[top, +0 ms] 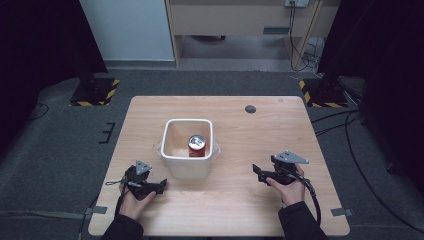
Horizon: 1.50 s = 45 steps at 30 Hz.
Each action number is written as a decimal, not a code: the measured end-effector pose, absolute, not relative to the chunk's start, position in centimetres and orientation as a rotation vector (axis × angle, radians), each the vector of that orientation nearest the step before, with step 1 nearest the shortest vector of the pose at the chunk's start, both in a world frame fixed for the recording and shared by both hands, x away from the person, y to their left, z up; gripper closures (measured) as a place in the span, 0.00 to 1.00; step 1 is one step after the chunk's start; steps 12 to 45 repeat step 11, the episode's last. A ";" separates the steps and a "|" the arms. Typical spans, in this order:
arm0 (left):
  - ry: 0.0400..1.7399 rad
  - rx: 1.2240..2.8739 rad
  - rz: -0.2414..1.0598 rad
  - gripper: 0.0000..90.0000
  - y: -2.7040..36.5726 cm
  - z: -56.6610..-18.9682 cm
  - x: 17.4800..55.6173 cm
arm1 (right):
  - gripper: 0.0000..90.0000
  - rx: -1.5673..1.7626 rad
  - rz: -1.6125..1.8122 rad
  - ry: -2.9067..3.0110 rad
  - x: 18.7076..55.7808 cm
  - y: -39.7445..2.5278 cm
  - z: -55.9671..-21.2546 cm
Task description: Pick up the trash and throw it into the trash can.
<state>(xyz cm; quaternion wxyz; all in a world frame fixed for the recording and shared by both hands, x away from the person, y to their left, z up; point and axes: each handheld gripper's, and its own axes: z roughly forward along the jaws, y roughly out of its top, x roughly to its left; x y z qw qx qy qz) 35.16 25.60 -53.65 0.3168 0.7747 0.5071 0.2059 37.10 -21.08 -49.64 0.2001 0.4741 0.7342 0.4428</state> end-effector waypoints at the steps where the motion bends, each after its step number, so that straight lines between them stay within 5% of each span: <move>1: 1.335 2.039 0.542 0.00 25.6 -53.7 35.2 | 0.16 1.347 1.159 2.086 37.3 -21.8 -50.1; 11: 1.337 2.038 0.543 0.00 25.6 -53.7 35.1 | 0.13 1.396 0.856 2.218 38.2 -23.0 -52.8; 45: 1.337 2.038 0.543 0.00 25.6 -53.7 35.1 | 0.13 1.396 0.856 2.218 38.2 -23.0 -52.8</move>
